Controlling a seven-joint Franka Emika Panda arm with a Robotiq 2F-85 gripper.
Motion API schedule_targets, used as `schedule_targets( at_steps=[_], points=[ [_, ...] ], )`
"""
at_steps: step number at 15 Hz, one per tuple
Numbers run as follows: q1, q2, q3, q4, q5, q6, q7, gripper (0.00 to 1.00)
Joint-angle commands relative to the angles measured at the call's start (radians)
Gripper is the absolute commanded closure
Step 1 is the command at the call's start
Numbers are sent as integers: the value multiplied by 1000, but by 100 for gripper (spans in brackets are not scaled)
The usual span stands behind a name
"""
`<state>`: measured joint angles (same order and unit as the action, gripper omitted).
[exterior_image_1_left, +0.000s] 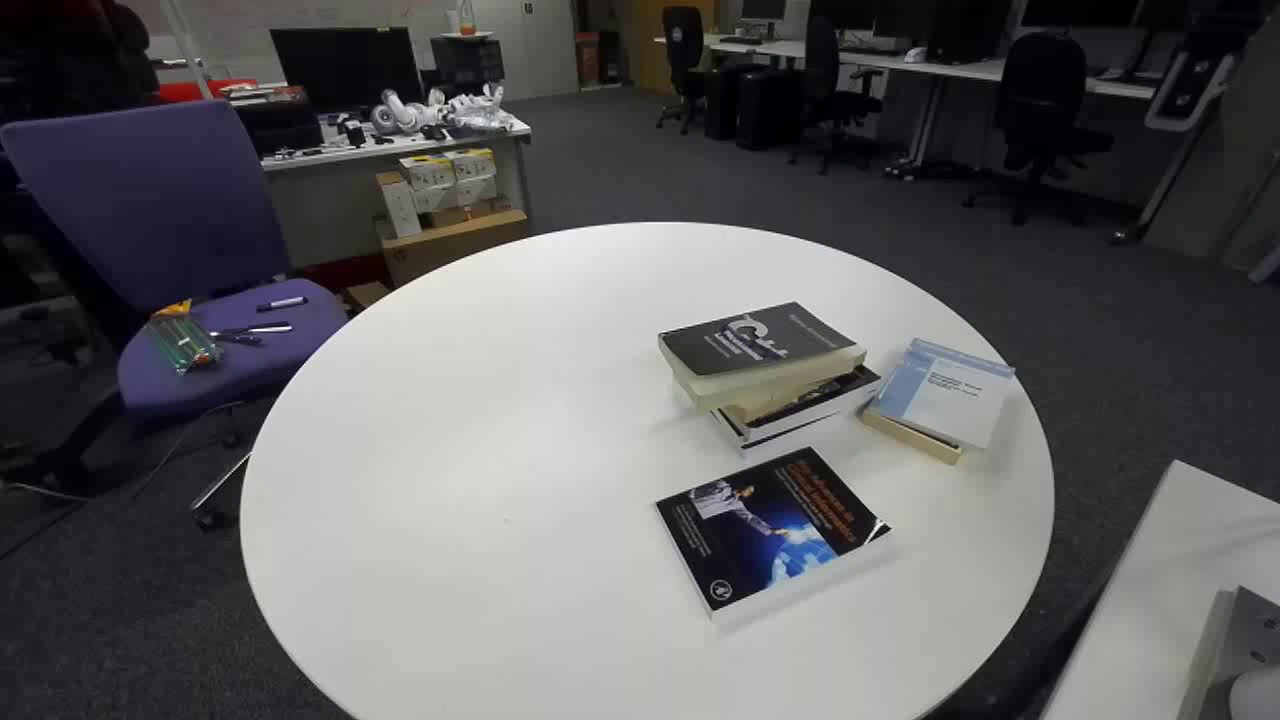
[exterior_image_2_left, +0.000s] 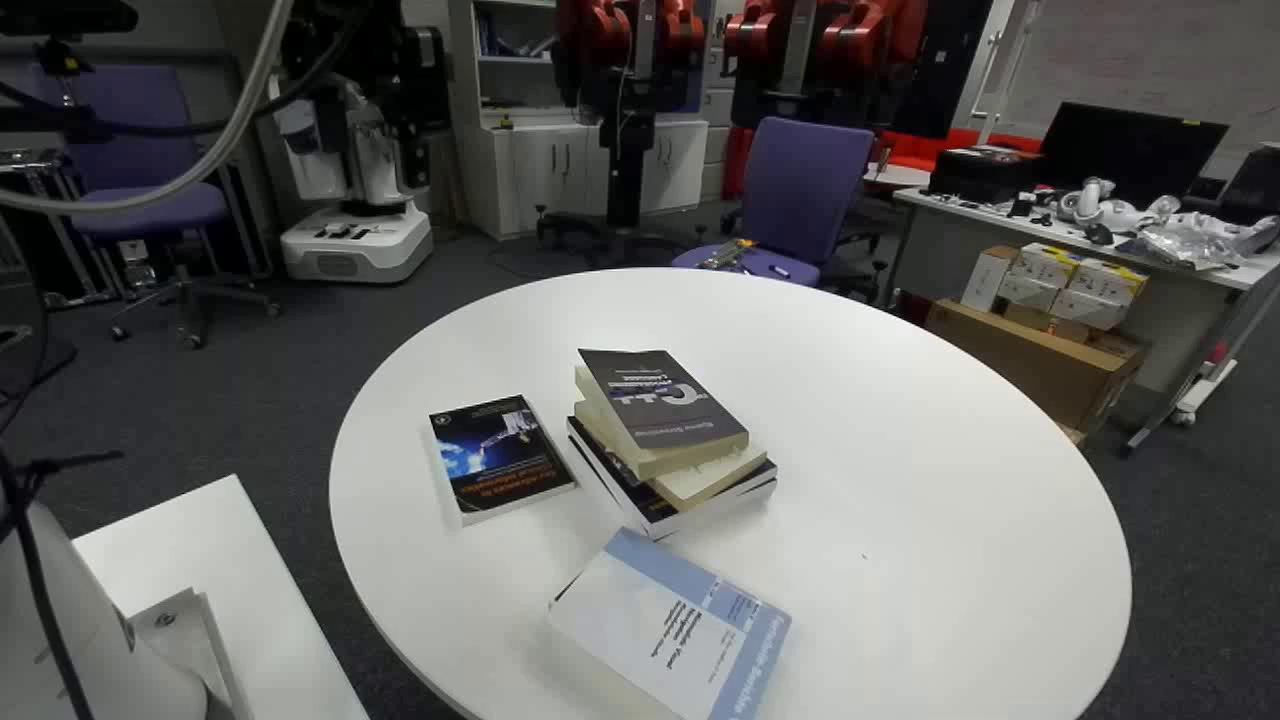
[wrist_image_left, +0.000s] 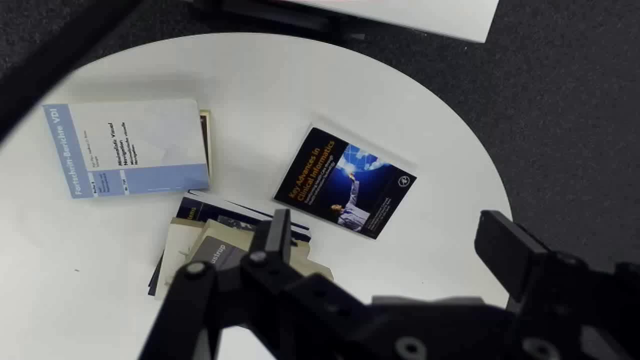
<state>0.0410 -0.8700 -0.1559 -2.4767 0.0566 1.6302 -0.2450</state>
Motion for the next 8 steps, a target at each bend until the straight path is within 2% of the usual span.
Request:
schedule_targets(
  at_steps=[1, 3, 8],
  points=[
    [-10, 2, 7, 3, 5, -3, -6, 0],
    [-7, 52, 3, 8, 14, 53, -3, 0],
    [4, 258, 29, 22, 28, 354, 22, 0]
  ],
)
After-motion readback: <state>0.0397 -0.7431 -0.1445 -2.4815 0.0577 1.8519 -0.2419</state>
